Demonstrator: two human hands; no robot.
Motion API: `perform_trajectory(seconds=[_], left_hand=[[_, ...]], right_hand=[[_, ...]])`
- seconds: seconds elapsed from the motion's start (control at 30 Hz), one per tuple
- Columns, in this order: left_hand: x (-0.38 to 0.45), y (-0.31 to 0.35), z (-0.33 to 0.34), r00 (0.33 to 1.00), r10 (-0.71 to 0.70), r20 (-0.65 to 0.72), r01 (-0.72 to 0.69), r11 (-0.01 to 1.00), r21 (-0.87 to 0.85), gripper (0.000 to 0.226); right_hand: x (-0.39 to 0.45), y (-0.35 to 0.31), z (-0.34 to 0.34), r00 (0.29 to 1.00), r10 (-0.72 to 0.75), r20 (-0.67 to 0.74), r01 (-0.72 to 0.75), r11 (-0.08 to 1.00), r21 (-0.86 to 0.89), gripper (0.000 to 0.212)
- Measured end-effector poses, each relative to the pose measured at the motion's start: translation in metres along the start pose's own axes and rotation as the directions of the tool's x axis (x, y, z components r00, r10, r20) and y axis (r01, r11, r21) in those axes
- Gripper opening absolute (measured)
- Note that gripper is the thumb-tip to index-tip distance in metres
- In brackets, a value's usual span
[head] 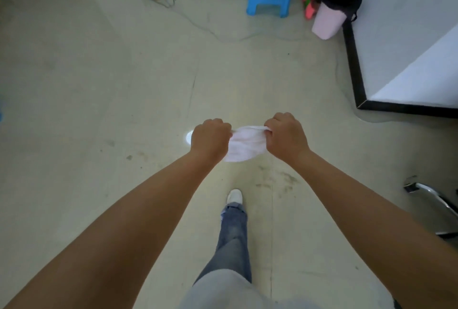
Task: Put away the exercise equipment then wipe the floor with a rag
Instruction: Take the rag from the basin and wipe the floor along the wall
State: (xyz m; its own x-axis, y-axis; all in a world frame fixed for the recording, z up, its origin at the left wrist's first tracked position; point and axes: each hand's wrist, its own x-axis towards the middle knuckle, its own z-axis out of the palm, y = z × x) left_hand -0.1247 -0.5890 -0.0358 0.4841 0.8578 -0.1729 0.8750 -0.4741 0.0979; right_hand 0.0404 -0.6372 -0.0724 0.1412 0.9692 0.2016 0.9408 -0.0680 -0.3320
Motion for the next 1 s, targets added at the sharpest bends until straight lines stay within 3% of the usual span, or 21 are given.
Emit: perform_trajectory(seconds=[0.17,0.3,0.43,0.53,0.77,0.87,1.0], left_hand=[[0.142,-0.012,-0.023,0.998,0.011,0.057,-0.006,0.996,-0.087,0.028],[0.247,-0.013,-0.053,0.997,0.005,0.078,0.007,0.988,-0.152,0.030],[0.382,-0.010,-0.080,0.996,-0.020,0.086,0.035,0.984,-0.176,0.031],[0.486,-0.004,-0.097,0.995,-0.054,0.085,0.069,0.981,-0.181,0.031],[0.698,0.016,-0.138,0.986,-0.107,0.128,0.134,0.965,-0.224,0.031],[0.783,0.018,-0.152,0.979,-0.127,0.157,0.162,0.959,-0.234,0.031],[0.915,0.009,-0.169,0.972,-0.112,0.206,0.154,0.967,-0.203,0.035]], right_hand=[[0.134,0.054,0.013,0.999,0.035,-0.006,-0.034,0.998,0.044,0.016],[0.237,0.093,0.011,0.999,0.012,-0.032,-0.010,0.997,0.082,0.035],[0.360,0.151,0.013,0.999,0.019,-0.037,-0.017,0.998,0.066,0.034],[0.459,0.199,0.019,0.999,0.037,0.024,-0.039,0.995,0.089,0.023],[0.654,0.294,0.017,0.979,0.123,0.160,-0.146,0.980,0.138,0.041],[0.736,0.327,0.020,0.959,0.154,0.237,-0.175,0.982,0.070,0.026],[0.855,0.372,0.030,0.928,0.201,0.315,-0.197,0.979,-0.046,0.023]])
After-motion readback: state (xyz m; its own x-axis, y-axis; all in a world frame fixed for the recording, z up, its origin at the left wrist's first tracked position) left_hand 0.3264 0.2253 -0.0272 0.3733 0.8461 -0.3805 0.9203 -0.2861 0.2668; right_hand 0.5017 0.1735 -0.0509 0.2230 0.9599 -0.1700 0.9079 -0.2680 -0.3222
